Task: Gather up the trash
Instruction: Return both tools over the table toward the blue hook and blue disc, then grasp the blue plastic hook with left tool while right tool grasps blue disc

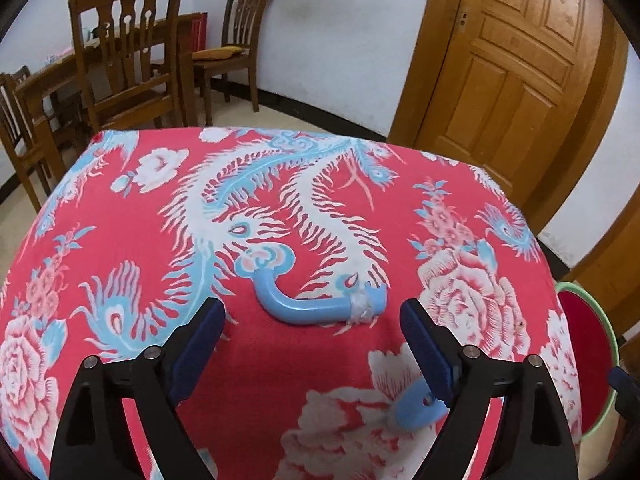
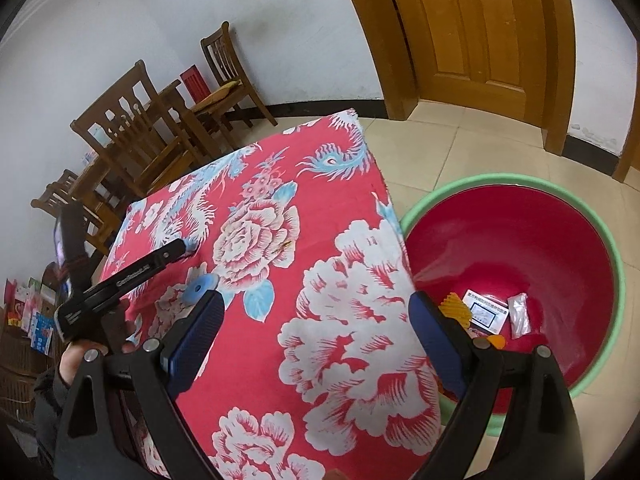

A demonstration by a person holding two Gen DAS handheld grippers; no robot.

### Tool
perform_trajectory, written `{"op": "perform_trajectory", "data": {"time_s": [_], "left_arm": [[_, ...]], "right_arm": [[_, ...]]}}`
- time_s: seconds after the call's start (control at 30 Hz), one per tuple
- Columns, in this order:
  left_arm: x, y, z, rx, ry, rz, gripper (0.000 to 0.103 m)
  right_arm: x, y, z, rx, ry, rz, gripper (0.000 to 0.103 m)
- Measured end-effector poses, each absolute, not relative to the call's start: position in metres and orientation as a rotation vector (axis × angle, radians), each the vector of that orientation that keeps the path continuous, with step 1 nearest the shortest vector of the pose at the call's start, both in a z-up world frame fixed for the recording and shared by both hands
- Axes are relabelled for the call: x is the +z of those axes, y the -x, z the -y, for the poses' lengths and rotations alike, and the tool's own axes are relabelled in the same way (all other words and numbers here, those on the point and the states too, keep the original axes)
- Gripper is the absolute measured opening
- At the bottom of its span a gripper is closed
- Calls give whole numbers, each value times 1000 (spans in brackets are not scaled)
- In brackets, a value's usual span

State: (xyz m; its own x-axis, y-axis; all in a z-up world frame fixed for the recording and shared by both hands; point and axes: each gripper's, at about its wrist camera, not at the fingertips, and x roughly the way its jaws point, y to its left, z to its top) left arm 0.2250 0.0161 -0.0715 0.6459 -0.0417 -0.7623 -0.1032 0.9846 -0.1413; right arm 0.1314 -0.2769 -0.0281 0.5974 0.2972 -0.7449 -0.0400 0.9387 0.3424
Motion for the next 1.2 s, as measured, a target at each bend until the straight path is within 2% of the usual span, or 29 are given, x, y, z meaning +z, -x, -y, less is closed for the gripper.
{"op": "perform_trajectory", "data": {"time_s": [0.33, 0.37, 0.47, 0.7, 1.2], "left_arm": [[-77, -231, -13, 19, 183, -880, 89], [-76, -231, -13, 22, 184, -881, 87], [-74, -230, -13, 26, 167, -878, 73], [-73, -226, -15, -9, 186, -889, 72], [-47, -166, -49, 32, 231, -863, 71]], "right_arm": [[-32, -136, 269, 212, -295, -930, 93], [-32, -137, 268, 213, -294, -931, 93], [-32, -137, 266, 215, -289, -934, 93], [-31, -137, 258, 226, -277, -936, 93], [-28, -147, 207, 308, -172, -953, 93]]}}
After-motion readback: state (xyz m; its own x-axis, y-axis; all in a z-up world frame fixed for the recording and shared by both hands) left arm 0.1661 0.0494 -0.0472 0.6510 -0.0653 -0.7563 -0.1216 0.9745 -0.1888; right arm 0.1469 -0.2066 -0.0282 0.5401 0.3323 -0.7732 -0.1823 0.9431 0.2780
